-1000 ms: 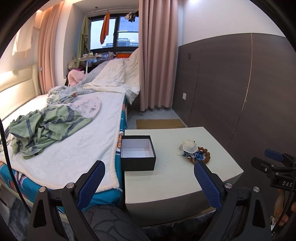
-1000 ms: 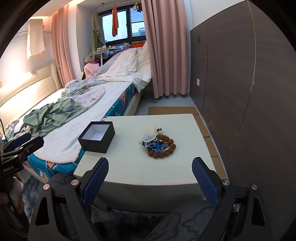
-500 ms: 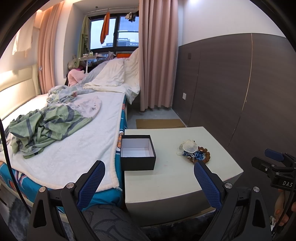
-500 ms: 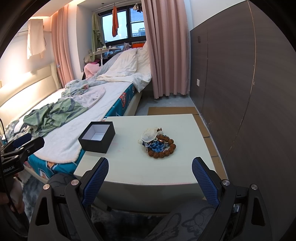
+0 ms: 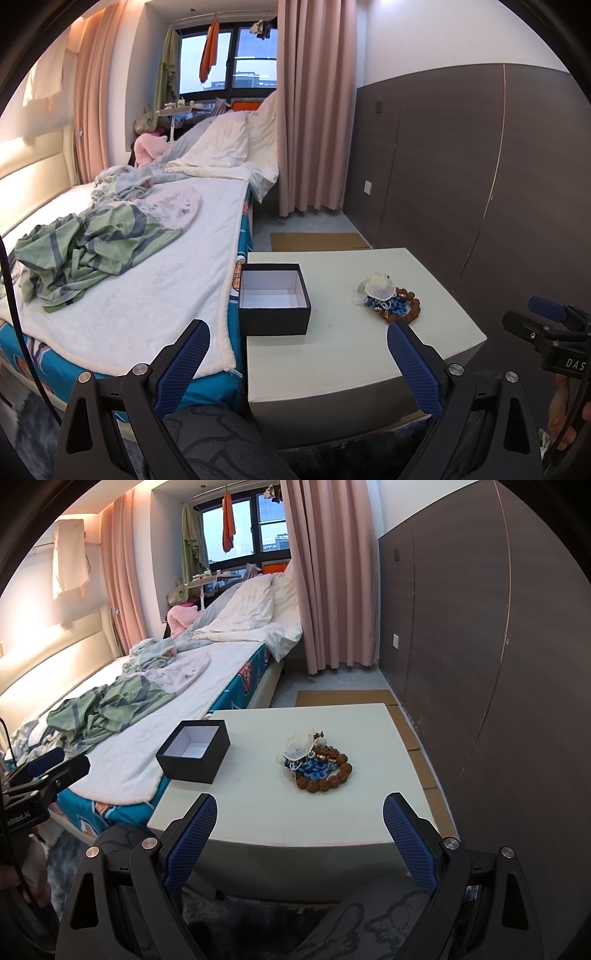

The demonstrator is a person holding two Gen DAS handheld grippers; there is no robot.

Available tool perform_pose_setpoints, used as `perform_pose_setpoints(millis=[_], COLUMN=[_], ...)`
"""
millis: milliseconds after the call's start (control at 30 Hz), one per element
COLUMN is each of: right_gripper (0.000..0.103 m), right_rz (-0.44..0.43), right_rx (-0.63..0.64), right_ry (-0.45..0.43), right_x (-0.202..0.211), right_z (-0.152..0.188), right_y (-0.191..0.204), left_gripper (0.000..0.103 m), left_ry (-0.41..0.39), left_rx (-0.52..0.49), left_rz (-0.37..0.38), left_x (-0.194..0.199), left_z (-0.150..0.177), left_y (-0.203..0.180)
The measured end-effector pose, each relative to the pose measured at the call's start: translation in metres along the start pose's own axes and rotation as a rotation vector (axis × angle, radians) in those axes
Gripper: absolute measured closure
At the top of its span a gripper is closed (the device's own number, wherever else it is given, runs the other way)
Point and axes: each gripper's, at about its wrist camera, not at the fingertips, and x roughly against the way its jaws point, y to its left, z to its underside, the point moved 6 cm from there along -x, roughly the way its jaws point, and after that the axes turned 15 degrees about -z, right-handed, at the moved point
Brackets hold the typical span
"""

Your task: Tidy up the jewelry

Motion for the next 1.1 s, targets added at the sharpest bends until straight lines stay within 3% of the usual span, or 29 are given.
perform_pose_setpoints(millis=[200,633,1100], right_gripper=[0.011,0.011,0.012], right_rz=[-0.057,-0.046,-0.076], right_rx=[-0.049,-0.168,-0.301], right_ry=[0.001,0.028,0.066], right_x=[-0.005,-0.042,-0.081], right_z=[-0.008,-0.005,-0.009], right_y=[-0.004,-0.054,-0.113], left_gripper=[0.006,0.006,0.030], left_ry=[0.019,0.080,0.203], left_rx=[-0.003,-0.068,-0.144], left_rz=[0.008,0.060,0.159], left_x=[-0.015,-0.061,-0.112], left_z=[-0.002,-0.015,-0.026], left_y=[-0.002,-0.037,-0.104])
